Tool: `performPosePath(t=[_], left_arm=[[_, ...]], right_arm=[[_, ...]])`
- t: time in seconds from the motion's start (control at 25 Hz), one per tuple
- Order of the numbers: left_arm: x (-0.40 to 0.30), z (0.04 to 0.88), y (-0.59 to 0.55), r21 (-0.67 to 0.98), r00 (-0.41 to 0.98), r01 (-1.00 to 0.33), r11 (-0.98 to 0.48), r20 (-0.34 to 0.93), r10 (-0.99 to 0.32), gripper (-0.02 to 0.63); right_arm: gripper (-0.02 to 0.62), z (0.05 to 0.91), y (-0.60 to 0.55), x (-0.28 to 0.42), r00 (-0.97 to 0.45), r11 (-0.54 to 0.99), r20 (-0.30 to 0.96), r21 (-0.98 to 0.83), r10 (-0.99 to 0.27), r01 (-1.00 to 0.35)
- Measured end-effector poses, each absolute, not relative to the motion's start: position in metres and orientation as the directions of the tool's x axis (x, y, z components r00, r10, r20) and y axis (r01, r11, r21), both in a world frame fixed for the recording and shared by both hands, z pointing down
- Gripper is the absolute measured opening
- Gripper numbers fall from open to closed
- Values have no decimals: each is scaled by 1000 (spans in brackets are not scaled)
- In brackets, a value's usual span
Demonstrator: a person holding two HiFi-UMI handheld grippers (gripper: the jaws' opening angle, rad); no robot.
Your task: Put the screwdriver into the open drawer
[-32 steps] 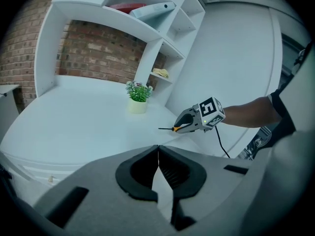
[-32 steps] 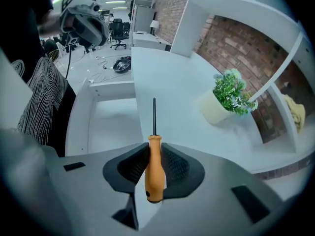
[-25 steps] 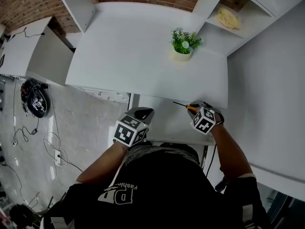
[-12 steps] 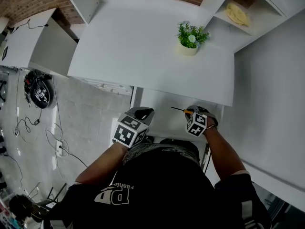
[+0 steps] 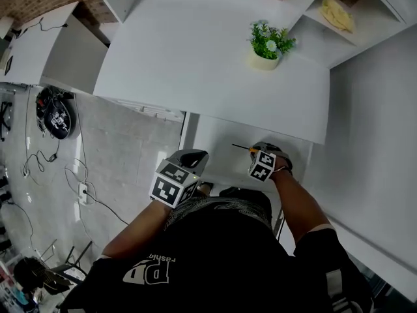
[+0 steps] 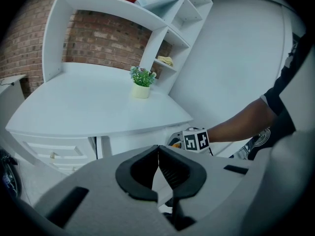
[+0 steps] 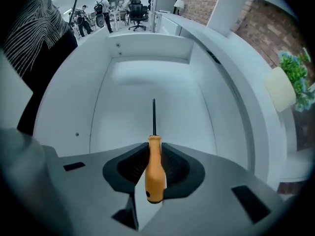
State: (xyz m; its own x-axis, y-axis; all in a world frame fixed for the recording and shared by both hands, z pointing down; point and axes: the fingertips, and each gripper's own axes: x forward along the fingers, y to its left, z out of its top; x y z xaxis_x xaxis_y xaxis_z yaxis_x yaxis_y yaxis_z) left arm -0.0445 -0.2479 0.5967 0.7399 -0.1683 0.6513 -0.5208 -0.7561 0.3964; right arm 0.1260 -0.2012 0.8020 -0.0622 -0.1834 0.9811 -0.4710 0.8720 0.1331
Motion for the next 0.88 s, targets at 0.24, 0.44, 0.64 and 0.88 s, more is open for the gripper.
performPosePath(t=[0.24,0.44,0.64,0.88], left_arm=[[-61,604,-253,386,714,-559,-734,673,-190,18],[-68,609,-254,391,708,-572,-721,680,-193,18],[-69,610,-256,397,714,-572,-718,672,-197,18],[-69,604,-259,402,729,-559,-725,654,-200,18]], right_arm=[[84,818,-207,126,-49,904,986,126,-160,-409],[84,825,-206,123,-41,911,989,116,-144,-396],[86,824,-207,123,-24,912,990,121,-142,-391],[87,815,-207,120,-6,912,989,134,-148,-387]])
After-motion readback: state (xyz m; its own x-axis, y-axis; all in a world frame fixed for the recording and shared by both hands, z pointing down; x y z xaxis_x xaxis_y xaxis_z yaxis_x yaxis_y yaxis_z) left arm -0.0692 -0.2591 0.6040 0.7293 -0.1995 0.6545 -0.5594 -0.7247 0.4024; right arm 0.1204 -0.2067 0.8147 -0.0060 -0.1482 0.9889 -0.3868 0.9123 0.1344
